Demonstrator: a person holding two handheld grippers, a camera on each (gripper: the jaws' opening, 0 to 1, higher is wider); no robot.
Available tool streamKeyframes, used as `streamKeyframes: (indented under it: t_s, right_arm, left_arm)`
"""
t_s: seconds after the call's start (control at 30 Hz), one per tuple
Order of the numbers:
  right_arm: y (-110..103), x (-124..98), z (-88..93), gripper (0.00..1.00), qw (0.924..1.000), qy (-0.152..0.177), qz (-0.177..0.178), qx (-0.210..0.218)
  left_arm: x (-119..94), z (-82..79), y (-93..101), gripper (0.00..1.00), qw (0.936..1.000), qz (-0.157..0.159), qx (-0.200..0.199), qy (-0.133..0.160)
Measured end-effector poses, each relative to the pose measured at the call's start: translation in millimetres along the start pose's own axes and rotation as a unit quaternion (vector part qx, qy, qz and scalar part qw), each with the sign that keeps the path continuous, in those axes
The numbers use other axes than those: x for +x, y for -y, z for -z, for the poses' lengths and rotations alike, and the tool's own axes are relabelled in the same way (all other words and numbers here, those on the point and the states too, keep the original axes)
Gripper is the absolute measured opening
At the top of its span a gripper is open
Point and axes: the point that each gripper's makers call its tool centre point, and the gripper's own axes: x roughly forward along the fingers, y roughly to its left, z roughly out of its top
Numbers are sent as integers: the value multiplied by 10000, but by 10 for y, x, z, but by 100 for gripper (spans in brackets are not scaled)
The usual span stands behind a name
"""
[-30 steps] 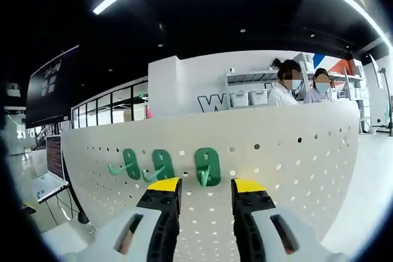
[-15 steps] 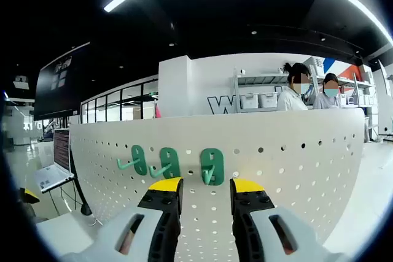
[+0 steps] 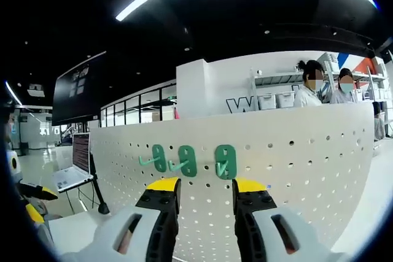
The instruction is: Insert the hook assembly into the mounting plate slot until the hook locks in place.
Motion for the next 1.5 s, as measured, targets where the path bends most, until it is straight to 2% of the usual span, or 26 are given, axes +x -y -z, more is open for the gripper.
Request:
streamKeyframes:
  t_s: [0.2,0.33,1.0,1.5]
  right_arm:
    - [-8,-44,1,32,10000,-8,-88,0]
    - [-76,-99,22,32,9994,10,-352,-19]
    - [-270,-539,150,40,9946,64,-1035,-56]
    - [-328,-869,276,48,9931,-16,-1169,-13]
  left_arm:
    - [-4,2,-3,67,10000,1,-6,5]
    - [3,2,9,67,10000,22,-19,14]
    - [79,10,38,68,9998,174,-112,52]
    - [113,8,47,70,9996,218,-172,92]
